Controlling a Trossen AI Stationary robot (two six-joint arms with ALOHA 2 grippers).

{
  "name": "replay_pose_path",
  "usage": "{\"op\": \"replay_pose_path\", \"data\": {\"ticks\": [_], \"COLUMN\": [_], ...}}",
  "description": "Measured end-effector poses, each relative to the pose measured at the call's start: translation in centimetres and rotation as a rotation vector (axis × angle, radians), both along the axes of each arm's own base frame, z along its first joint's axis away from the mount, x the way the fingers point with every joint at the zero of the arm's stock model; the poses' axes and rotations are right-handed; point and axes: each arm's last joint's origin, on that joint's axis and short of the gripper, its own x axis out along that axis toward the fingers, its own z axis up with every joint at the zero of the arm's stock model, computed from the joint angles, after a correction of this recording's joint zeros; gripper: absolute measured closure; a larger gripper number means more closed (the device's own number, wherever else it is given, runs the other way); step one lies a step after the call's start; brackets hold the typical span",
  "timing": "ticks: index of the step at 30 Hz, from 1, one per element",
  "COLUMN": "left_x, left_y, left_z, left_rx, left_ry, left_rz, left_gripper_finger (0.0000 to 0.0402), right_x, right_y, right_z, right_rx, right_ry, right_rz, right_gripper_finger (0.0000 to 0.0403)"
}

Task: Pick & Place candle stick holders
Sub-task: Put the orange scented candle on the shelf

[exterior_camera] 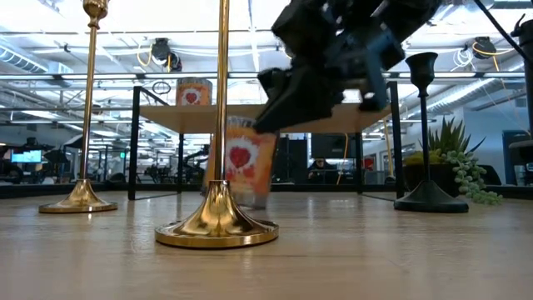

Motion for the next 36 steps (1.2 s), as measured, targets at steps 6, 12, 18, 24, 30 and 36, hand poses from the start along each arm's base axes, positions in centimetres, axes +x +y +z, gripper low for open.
{"op": "replay_pose_path", "data": {"ticks": [6,12,18,24,30,36], "left_x": [0.0,0.0,0.0,0.0,0.0,0.0], "left_y": [0.0,0.0,0.0,0.0,0.0,0.0], "left_z": [0.0,0.0,0.0,0.1,0.1,0.1], "left_rx": [-0.009,-0.011,-0.012,-0.011,-0.011,-0.011], "left_ry": [-0.003,-0.003,-0.004,-0.012,-0.014,-0.014], "left_rz": [0.005,0.006,0.007,0.007,0.007,0.008], "left_gripper_finger": [0.0284,0.0284,0.0284,0.0284,0.0284,0.0284], "right_x": [-0.9,-2.1,-3.5,-4.8,-4.8,-4.6], "right_y": [0.8,1.1,0.5,-0.4,-3.3,-7.8], "right_z": [2.9,5.0,7.3,10.6,12.7,14.1], "right_rx": [0.025,0.064,0.171,0.165,0.086,0.034], "right_ry": [-0.067,-0.081,-0.067,-0.151,-0.169,-0.17], "right_rz": [0.009,-0.019,-0.108,-0.101,-0.183,-0.312], "right_gripper_finger": [0.0399,0.04,0.04,0.0401,0.0401,0.0401]}}
